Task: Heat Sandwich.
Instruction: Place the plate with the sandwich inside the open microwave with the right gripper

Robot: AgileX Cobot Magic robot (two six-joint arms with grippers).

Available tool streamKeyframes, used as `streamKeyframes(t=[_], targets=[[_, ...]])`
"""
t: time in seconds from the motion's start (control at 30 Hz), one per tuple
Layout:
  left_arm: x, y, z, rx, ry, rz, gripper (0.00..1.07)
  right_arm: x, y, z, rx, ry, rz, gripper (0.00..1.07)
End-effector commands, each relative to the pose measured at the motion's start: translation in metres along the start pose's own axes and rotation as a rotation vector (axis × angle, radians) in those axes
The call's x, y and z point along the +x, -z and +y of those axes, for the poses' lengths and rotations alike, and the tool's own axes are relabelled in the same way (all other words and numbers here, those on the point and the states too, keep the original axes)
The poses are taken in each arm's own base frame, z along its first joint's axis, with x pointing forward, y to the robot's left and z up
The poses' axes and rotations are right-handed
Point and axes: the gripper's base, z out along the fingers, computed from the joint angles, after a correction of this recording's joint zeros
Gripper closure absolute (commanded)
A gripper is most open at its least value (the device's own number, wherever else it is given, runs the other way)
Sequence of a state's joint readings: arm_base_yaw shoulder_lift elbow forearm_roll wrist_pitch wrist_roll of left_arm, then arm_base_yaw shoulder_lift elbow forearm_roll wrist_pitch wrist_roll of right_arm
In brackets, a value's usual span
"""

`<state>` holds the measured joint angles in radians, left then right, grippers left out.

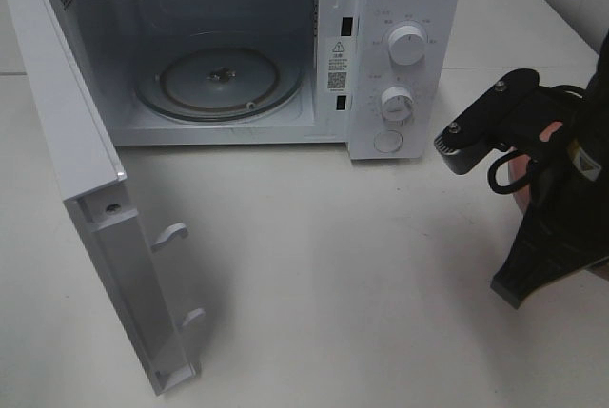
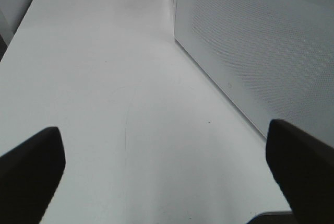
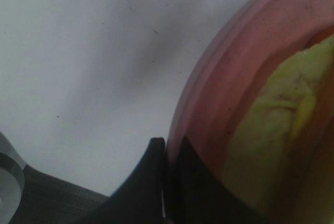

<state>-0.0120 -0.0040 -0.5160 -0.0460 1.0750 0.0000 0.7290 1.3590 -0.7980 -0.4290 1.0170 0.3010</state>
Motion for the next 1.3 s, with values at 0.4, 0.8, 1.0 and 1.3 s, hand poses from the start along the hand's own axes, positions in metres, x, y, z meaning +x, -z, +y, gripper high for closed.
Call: streamKeyframes(t=[0.4, 0.8, 1.0, 1.3], targets=[[0.001, 0.003, -0.001, 0.013, 0.0, -0.028, 0.07, 0.019, 0.035, 0.025, 0.007, 0.142, -0.079, 1.07], [0.001, 0.003, -0.001, 0.013, 0.0, -0.028, 0.07, 0.027, 0.048, 0.053, -0.003, 0.333, -0.148, 1.07], [0.001, 0.003, -0.001, 0.013, 0.0, -0.028, 0.07, 0.03, 0.053, 0.064, -0.003, 0.463, -0.176, 1.07], [0.001, 0.003, -0.001, 0.013, 0.0, -0.028, 0.07, 0.029, 0.055, 0.072, -0.055, 0.581, -0.222, 1.07]])
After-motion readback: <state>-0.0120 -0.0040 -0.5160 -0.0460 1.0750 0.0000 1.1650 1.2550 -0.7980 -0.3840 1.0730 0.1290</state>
